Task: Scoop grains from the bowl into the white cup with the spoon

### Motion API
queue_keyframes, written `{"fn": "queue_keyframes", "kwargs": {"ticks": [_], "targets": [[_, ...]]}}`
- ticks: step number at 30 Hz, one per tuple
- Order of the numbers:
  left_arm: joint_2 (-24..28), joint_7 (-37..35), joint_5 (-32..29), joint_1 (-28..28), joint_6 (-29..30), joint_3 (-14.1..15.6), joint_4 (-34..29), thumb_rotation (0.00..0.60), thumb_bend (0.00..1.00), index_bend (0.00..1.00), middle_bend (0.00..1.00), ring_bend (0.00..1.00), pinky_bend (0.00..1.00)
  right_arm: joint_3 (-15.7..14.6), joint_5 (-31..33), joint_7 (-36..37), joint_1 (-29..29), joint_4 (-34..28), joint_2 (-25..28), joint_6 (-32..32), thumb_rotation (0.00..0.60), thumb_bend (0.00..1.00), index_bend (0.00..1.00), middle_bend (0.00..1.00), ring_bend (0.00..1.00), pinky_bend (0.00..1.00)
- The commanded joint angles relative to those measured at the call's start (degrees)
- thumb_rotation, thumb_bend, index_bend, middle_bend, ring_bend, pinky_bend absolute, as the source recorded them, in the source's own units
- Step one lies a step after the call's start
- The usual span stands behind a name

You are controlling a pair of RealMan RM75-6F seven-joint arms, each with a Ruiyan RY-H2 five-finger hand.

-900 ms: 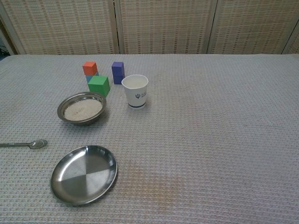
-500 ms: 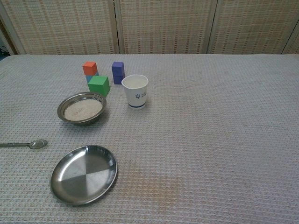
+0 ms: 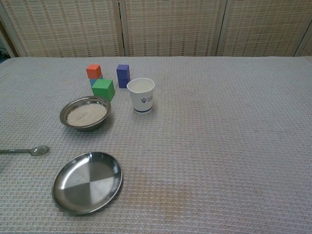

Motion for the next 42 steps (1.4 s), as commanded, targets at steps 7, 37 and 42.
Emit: {"fn": "queue_keyframes", "kwargs": {"ticks": [7, 37, 42], "targets": [[-5.95, 1.66, -1.71, -1.88, -2.07, -0.28, 6.15, 0.6, 0.37, 0.48, 1.0, 1.0, 1.0, 0.0, 0.26, 0.79, 0.11, 0.06, 0.35, -0.17, 0.6, 0.13, 0.0, 0.0, 0.0, 0.0], [-15.0, 4.4, -7.19, -5.54, -7.09, -1.78, 20.09, 0.6, 0.38, 0.47, 1.0, 1.0, 1.0, 0.25, 1.7, 0.18, 0.61, -0.04, 0.23, -1.41, 0.6, 0.13, 0.0, 0.0, 0.0, 0.0], [-14.57, 4.55, -8.13, -5.8, -8.01, -1.83, 19.52, 0.6, 0.38, 0.48, 1.0, 1.0, 1.0, 0.27, 1.78, 0.12, 0.64, -0.03, 0.21, -1.43, 0.6, 0.13, 0.0, 0.0, 0.0, 0.0]]}}
